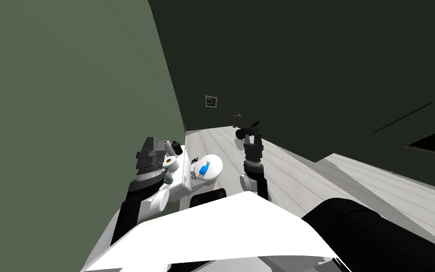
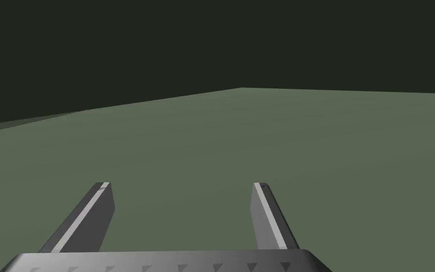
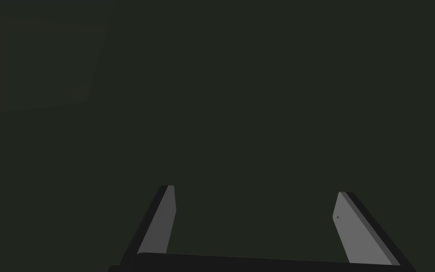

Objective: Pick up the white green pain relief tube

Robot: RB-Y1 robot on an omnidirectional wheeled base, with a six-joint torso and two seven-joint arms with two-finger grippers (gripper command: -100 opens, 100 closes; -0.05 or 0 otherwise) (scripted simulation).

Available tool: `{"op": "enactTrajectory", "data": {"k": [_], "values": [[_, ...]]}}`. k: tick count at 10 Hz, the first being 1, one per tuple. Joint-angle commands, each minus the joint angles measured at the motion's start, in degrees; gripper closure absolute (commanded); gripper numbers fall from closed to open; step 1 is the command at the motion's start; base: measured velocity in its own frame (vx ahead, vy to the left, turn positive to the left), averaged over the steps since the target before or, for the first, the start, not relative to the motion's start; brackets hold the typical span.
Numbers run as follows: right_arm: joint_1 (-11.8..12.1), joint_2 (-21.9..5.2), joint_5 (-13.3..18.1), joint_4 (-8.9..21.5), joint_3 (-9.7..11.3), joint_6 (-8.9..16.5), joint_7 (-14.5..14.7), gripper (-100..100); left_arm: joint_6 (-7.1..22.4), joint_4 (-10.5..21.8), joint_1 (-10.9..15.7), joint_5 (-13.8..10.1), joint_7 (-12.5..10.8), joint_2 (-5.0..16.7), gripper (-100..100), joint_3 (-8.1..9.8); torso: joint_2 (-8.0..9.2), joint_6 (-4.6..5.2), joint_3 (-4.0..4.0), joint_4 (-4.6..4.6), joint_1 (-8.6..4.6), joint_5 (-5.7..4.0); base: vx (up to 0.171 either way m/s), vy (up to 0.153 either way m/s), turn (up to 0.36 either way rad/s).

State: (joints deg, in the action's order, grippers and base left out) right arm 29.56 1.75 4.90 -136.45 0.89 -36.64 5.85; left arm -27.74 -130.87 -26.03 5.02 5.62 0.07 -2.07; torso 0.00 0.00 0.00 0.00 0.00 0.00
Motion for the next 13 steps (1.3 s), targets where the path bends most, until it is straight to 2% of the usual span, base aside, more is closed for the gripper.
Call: {"op": "enactTrajectory", "data": {"k": [1, 2, 4, 8, 9, 13], "values": [[0.0, 0.0, 0.0, 0.0, 0.0, 0.0, 0.0, 0, 0.21, 0.5, -0.04, 1.04, 0.22, 2.29, -100, -0.11, 0.0, 0.0, 0.0, 0.0, 0.0, 0.0, -0.034, -0.003, 0.074], [0.0, 0.0, 0.0, 0.0, 0.0, 0.0, 0.0, 0, 0.32, 0.78, -0.07, 1.53, 0.35, 3.05, -100, -0.14, 0.09, -0.01, 0.05, 0.02, 0.01, 0.0, -0.06, -0.011, 0.068], [-0.01, 0.0, 0.0, 0.0, 0.0, 0.0, 0.0, 0, 1.02, 2.61, -0.28, 4.29, 1.32, 5.64, -100, -0.2, 0.3, -0.01, 0.17, 0.06, -0.03, 0.0, -0.099, -0.018, 0.114], [-0.01, 0.0, 0.0, 0.0, 0.0, 0.0, 0.0, 0, 2.08, 5.49, -0.66, 8.01, 3.15, 7.96, -100, 0.02, 0.37, 0.0, 0.21, 0.08, -0.05, -0.01, -0.092, -0.014, 0.059], [-0.01, 0.0, 0.0, 0.0, 0.0, 0.0, 0.0, 0, 2.74, 7.32, -0.92, 10.13, 4.4, 9.22, -100, 0.26, 0.32, 0.0, 0.19, 0.08, -0.03, -0.01, -0.1, -0.01, 0.097], [-0.01, 0.0, 0.0, 0.0, 0.0, 0.0, 0.0, 0, 4.2, 11.63, -1.48, 14.62, 7.51, 11.95, -100, 0.89, 0.24, 0.0, 0.15, 0.06, -0.07, -0.01, -0.068, -0.02, 0.041]]}}
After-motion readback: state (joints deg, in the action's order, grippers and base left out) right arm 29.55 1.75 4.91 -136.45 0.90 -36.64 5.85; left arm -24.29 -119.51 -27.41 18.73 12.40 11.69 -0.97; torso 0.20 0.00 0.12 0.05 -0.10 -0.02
